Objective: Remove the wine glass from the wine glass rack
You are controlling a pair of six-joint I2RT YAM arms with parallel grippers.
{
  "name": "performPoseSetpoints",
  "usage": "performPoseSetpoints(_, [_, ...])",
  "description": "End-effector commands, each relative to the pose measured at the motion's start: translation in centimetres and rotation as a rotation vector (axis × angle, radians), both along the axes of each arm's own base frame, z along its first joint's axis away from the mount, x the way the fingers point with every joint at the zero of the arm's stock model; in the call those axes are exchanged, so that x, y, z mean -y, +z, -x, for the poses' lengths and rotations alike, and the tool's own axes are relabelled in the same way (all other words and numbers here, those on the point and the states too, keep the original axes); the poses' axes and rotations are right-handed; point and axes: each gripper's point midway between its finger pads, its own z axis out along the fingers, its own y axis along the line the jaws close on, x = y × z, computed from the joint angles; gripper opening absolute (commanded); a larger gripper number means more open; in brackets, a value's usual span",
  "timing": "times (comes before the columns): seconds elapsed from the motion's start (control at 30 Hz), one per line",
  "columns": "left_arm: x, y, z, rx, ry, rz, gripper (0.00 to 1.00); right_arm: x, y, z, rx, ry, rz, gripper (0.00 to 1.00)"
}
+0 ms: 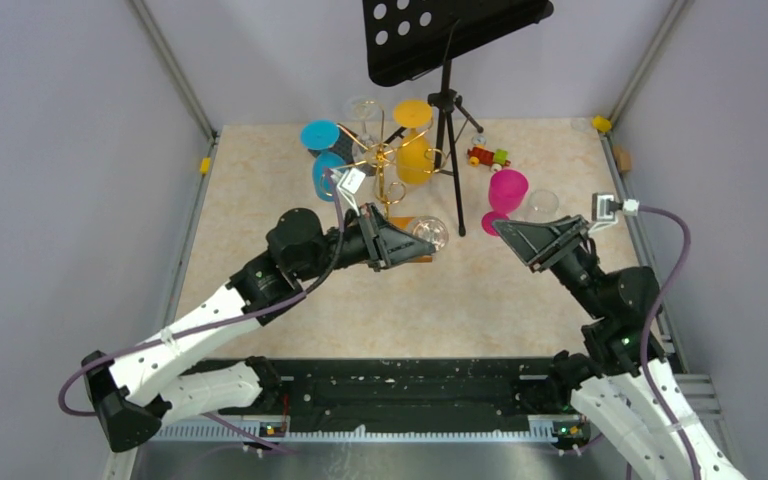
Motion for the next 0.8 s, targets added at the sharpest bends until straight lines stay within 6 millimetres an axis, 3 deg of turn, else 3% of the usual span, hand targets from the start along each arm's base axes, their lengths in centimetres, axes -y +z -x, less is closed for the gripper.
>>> performPoseSetpoints(0.0, [-2.2, 8.0, 1.3, 0.157, -0.042, 0.212, 0.0, 2.0, 0.5, -0.7, 0.023, -0.114, -0.131, 0.71])
performPoseSetpoints(0.13, [-2.7, 10.7, 2.5, 0.142, -0.125, 0.318, 0.0, 0.8, 0.6, -0.3, 0.051, -0.033, -0.146, 0.73])
performPoseSetpoints(0.37, [-3.5, 14.0, 4.7, 0.089, -0.271, 0.497, 0.0, -0.6, 2.8, 1.1, 0.177, 0.091, -0.16, 0.77])
performPoseSetpoints(0.53, [-4.4, 15.9, 5.0, 0.066, -0.296, 0.611, 0.0, -0.6, 6.2, 3.1, 0.323, 0.158, -0.229, 0.79])
performPoseSetpoints(0.77, [-5.1, 17.1, 5.2, 0.068, -0.332, 0.71, 0.0, -1.6, 9.2, 7.1, 0.49, 0.388, -0.277, 0.78])
